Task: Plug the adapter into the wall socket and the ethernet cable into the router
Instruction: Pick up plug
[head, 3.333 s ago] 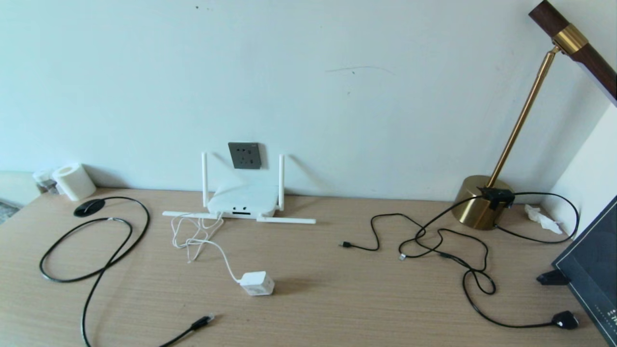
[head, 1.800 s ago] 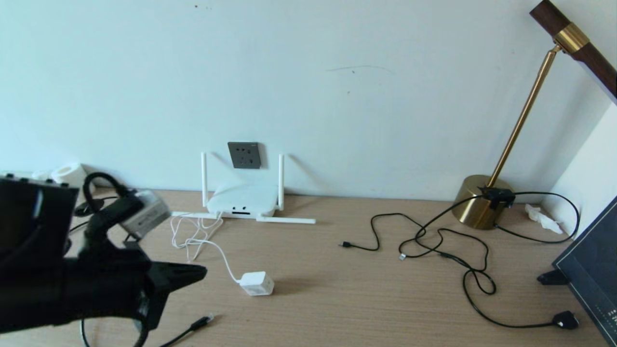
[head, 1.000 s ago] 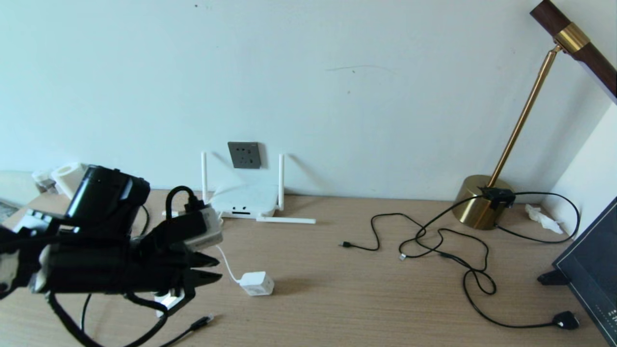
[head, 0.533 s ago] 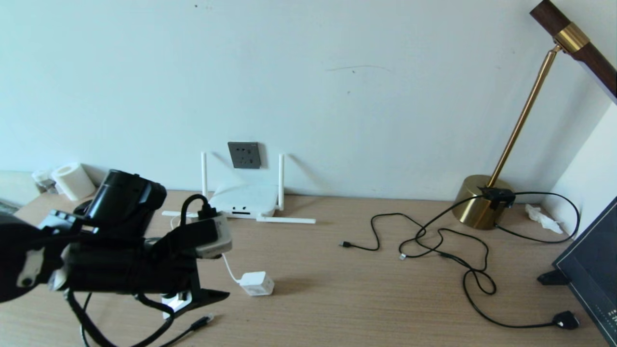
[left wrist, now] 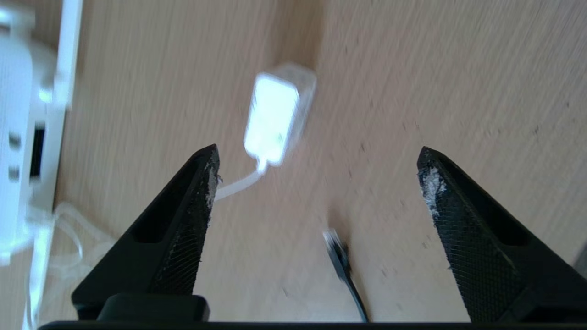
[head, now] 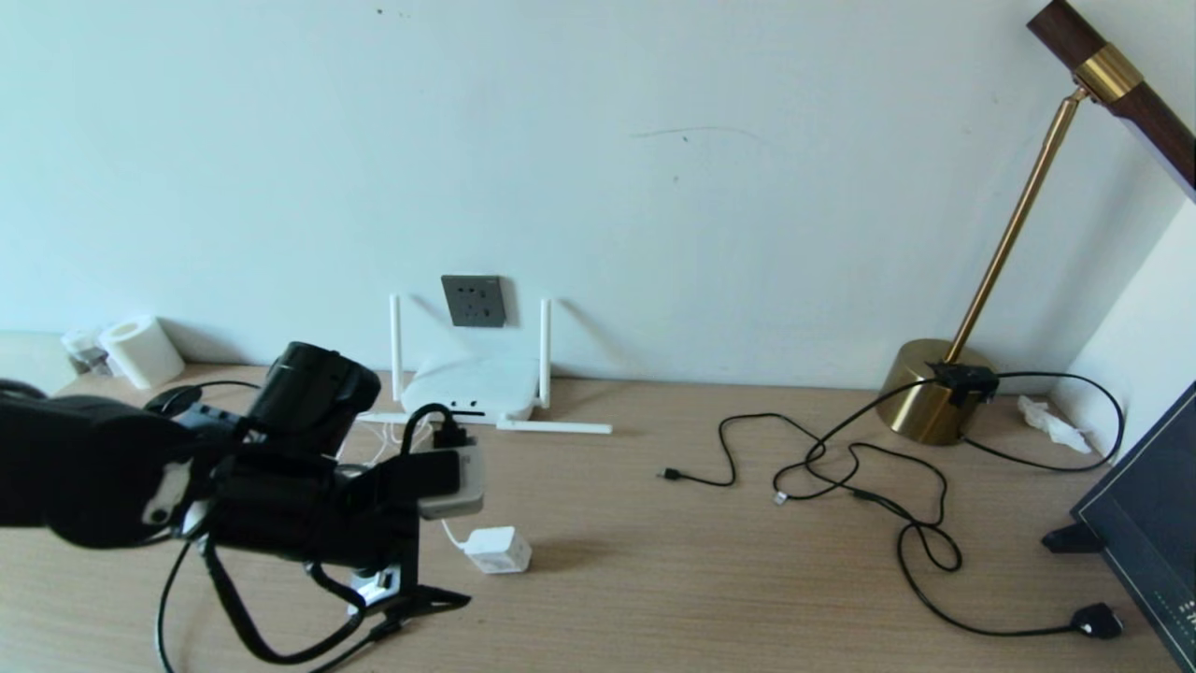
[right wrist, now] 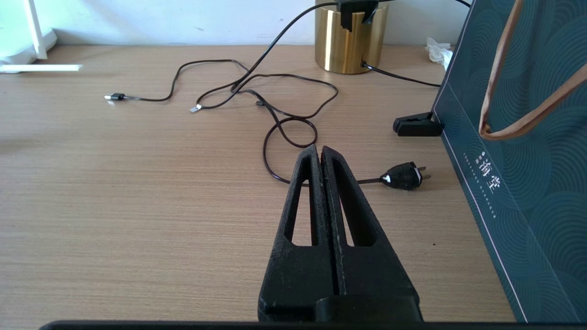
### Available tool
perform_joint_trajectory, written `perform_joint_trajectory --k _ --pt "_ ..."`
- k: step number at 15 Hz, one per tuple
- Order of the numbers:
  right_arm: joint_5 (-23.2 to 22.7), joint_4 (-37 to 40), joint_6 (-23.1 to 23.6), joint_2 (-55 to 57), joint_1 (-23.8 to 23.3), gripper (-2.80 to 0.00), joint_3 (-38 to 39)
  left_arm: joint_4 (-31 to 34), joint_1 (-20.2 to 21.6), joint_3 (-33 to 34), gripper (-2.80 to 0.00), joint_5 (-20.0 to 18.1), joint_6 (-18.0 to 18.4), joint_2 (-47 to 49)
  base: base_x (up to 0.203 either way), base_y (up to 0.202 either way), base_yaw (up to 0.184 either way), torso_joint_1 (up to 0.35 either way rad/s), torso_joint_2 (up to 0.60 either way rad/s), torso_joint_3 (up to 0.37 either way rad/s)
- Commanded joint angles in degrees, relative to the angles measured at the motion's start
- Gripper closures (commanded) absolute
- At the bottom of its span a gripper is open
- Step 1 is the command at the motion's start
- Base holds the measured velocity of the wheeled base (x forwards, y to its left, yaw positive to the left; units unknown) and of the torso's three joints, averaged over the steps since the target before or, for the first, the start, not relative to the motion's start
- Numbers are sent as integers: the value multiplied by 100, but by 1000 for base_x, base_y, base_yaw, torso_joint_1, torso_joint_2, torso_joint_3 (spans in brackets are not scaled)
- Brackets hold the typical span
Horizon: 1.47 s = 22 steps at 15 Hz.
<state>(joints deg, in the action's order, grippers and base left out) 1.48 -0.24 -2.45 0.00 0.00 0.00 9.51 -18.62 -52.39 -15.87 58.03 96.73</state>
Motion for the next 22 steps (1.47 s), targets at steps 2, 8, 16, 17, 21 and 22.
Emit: perform_joint_trajectory --k 2,8,16,17,21,22 --pt "2 -2 -1 9 0 0 0 395 250 -585 -280 -454 520 510 0 0 0 0 0 0" --pt "-7 -2 8 9 0 0 0 1746 439 -1358 -280 -636 1577 858 0 0 0 0 0 0" --pt "1 -2 8 9 0 0 0 1686 285 -2217 -280 -396 1650 1889 0 0 0 0 0 0" --pt "-7 -2 8 8 0 0 0 1666 265 -2232 -280 -384 1662 1974 0 0 0 0 0 0" --pt "-5 -2 -1 8 0 0 0 1345 65 -2249 -280 -359 1733 2274 0 0 0 0 0 0" --pt "2 -2 -2 0 0 0 0 1343 30 -2249 -280 -281 1738 2315 0 0 0 0 0 0"
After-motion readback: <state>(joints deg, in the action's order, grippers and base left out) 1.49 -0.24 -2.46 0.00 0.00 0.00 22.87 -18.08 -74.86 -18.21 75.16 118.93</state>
